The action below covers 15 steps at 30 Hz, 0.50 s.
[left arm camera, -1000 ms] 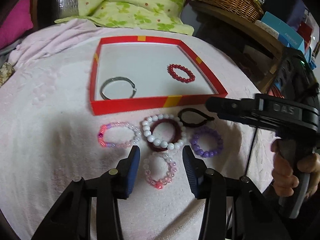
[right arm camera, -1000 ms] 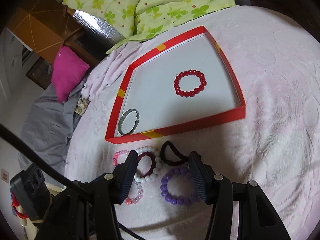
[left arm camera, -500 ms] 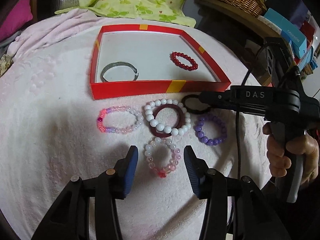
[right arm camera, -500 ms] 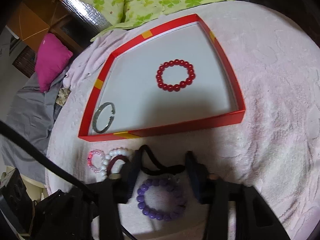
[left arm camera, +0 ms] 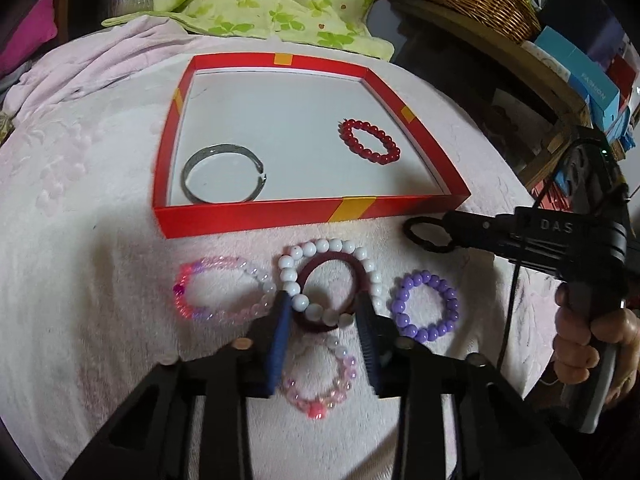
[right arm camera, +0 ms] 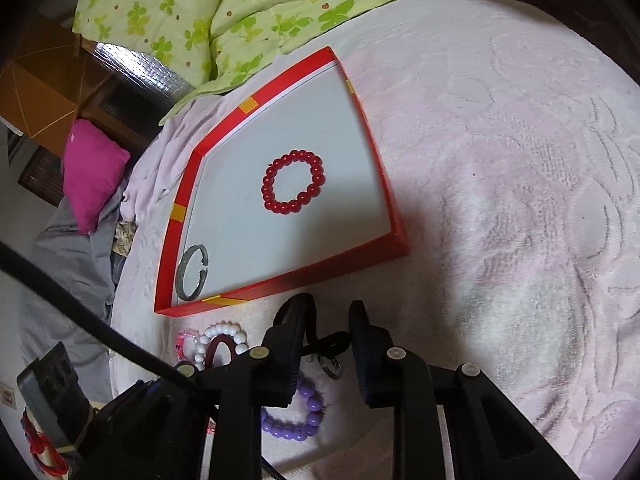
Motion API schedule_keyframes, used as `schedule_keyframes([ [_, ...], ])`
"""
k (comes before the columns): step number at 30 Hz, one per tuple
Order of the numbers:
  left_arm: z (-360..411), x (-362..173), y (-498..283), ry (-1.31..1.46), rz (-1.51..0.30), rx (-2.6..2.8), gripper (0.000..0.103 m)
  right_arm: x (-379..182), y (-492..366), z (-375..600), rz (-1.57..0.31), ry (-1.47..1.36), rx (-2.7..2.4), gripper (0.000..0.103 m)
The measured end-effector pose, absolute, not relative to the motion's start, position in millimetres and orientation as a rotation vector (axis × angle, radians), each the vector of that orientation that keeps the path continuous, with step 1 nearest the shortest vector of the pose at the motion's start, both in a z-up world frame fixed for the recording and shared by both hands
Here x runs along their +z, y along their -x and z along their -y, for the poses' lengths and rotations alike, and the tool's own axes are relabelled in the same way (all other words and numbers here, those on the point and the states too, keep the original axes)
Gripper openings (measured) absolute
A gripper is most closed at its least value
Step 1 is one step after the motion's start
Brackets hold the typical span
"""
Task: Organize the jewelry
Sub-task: 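Grasp the white pearl bracelet with left gripper while right grasps a black hair tie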
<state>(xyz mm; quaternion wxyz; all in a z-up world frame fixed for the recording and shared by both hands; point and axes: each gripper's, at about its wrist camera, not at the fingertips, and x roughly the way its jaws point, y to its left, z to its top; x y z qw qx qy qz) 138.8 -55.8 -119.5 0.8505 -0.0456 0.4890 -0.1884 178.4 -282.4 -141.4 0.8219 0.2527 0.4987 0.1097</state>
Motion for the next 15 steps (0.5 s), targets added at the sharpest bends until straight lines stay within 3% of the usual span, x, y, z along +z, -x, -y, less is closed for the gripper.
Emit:
schedule_keyframes([
  [5,60,-121,-144,0.081,-1.022,-0.392,0.012,-145,-177,286,-1.074,-0.546,0.223,0.024],
  [8,64,-118,-140,0.069,-1.007,-0.411,0.008,-147,-177,287,-1.082,-0.547,0.22,0.024],
  [15,74,-112,-123,-0.001,-0.965,-0.453,0.008,-149,-178,281,-1.085,-0.538,0.222,0.024],
])
